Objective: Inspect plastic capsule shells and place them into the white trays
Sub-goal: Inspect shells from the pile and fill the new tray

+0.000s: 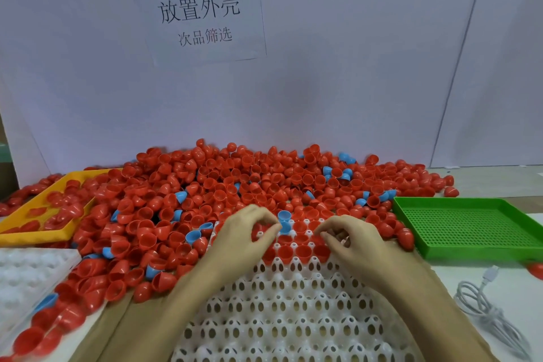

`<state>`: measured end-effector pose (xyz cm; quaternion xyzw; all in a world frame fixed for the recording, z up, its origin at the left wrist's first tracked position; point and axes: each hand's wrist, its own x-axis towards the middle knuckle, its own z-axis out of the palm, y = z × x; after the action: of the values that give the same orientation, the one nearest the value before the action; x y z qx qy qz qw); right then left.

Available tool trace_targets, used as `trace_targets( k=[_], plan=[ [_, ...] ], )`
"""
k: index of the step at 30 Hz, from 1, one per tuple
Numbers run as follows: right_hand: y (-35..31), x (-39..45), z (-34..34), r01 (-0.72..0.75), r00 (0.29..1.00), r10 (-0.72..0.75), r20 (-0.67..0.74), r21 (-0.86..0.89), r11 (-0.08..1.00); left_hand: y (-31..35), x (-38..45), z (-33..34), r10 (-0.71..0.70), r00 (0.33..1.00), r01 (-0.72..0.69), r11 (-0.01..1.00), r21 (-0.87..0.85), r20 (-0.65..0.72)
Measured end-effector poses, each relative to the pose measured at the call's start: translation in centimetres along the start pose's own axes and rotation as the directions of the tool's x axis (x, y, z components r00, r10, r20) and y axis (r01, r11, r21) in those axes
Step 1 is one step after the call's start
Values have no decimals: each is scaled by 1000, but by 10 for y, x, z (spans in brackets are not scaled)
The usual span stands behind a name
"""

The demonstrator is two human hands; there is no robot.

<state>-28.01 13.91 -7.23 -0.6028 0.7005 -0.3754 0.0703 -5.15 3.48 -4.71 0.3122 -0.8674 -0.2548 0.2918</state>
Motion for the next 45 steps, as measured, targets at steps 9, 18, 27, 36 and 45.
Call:
trace_targets(
  k=[9, 18, 27, 36, 45],
  plan=[
    [1, 1, 0, 43, 997, -36, -74, 94, 995, -30, 126, 23, 16, 995, -47, 947, 317, 100],
    [0, 1, -2, 56, 996, -47, -78, 122, 991, -37, 170, 70, 90, 976, -192, 781, 595, 198],
    [-3, 0, -5, 31, 996, -22, -83, 114, 993, -7, 130, 51, 104, 994, -104, 957, 270, 13],
    [-33, -2, -17, -313, 950, 162, 268, 824, 472, 34, -44, 24, 280, 957, -285, 956, -68, -74],
    [-34, -11, -16, -92, 957, -83, 277, 566, 819, 23, -57, 18, 267, 961, -273, 955, -114, -68]
  ],
)
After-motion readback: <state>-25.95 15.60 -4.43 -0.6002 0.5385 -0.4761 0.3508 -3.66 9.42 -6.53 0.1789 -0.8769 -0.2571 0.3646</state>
